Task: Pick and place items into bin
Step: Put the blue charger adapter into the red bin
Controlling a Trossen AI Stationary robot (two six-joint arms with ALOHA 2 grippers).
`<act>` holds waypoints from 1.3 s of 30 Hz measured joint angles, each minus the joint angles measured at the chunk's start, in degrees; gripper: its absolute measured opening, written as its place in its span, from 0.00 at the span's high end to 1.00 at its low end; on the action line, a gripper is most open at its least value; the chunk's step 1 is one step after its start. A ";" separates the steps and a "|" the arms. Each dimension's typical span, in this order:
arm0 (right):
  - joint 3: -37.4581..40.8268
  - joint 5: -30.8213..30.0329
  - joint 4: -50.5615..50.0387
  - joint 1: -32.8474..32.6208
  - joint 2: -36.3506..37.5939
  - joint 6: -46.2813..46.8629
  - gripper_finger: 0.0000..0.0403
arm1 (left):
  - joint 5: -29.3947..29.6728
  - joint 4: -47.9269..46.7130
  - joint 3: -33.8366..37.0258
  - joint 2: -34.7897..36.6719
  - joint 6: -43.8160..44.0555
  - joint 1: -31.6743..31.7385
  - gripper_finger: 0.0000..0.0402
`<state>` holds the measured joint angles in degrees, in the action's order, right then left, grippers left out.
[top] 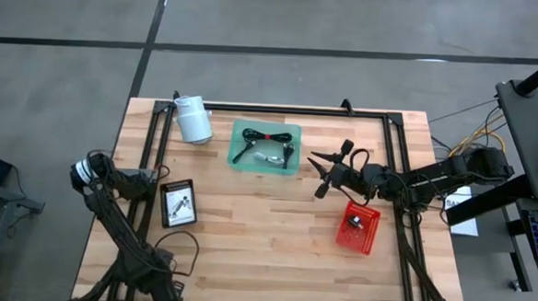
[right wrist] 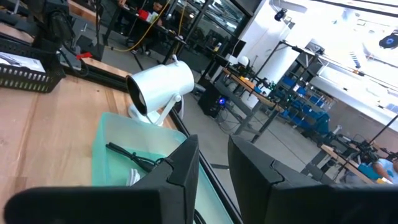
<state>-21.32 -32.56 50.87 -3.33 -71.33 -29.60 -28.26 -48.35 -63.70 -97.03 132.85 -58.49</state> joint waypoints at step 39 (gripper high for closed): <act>-0.35 0.09 -0.09 -0.02 0.00 0.02 0.83 | 3.91 -7.41 1.01 -2.84 -20.85 2.85 0.35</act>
<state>-21.67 -32.47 50.78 -3.36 -71.33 -29.58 -24.35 -55.76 -62.69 -99.88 112.00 -55.64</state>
